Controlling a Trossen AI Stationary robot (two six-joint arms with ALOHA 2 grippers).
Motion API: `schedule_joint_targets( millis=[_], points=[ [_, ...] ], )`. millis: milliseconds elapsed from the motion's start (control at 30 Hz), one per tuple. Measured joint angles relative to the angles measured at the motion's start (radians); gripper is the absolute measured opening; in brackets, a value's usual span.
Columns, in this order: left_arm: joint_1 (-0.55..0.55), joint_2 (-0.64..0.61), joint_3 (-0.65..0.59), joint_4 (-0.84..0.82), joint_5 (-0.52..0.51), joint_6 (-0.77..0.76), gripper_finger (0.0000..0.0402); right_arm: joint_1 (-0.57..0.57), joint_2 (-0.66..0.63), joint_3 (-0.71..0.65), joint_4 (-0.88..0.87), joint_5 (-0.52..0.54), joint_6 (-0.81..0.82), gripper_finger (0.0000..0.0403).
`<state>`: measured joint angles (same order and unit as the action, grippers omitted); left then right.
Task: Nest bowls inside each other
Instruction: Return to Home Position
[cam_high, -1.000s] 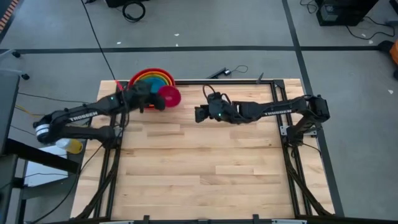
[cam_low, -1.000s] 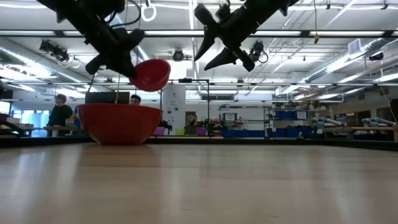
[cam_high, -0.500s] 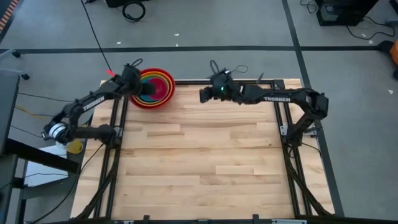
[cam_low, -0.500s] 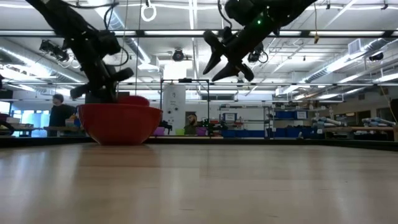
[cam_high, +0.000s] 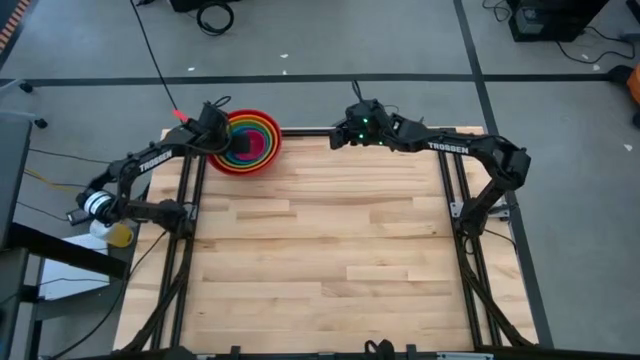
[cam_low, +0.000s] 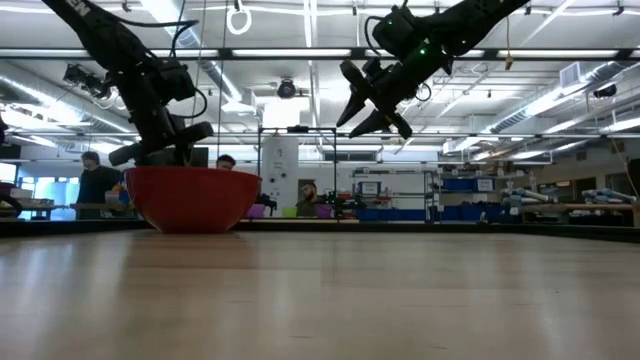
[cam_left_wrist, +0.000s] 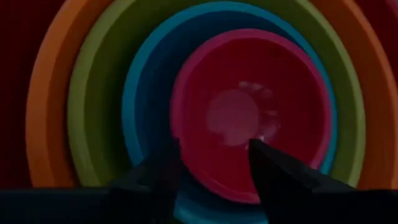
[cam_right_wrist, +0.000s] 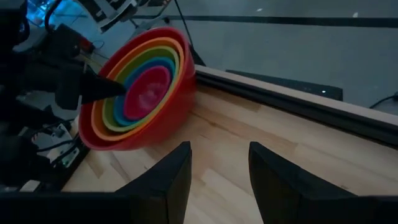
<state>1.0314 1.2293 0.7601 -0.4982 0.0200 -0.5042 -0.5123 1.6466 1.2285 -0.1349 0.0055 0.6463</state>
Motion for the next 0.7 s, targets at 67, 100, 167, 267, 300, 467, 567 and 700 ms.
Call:
schedule_joint_targets(
  millis=[67,100,167,267,300,467,567,700],
  points=[
    [0.0,-0.016,0.0,-0.013,0.0,0.0,0.0208,-0.001,0.0,0.0,-0.001,-0.017,-0.003,0.0163],
    [0.0,-0.027,0.0,-0.021,0.0,0.001,0.0216,-0.001,0.0,0.0,-0.001,-0.028,-0.003,0.0163],
    [0.0,-0.058,0.0,-0.03,0.0,0.002,0.0225,0.004,0.0,0.0,0.0,-0.06,-0.003,0.0163],
    [-0.004,-0.129,0.0,-0.009,0.009,0.027,0.0227,0.027,0.0,0.0,0.005,-0.146,-0.037,0.0162],
    [-0.009,-0.157,0.0,0.013,0.029,0.044,0.0226,0.04,0.0,0.0,0.012,-0.18,-0.057,0.0162],
    [-0.081,-0.311,0.0,0.167,0.159,0.074,0.0209,0.129,0.0,0.0,0.067,-0.327,-0.099,0.0156],
    [-0.188,-0.41,0.0,0.241,0.181,0.078,0.0194,0.199,0.0,0.0,0.065,-0.354,-0.101,0.0142],
    [-0.395,-0.542,0.0,0.284,0.099,0.119,0.0175,0.298,0.0,0.0,0.055,-0.375,-0.098,0.0116]
  ],
)
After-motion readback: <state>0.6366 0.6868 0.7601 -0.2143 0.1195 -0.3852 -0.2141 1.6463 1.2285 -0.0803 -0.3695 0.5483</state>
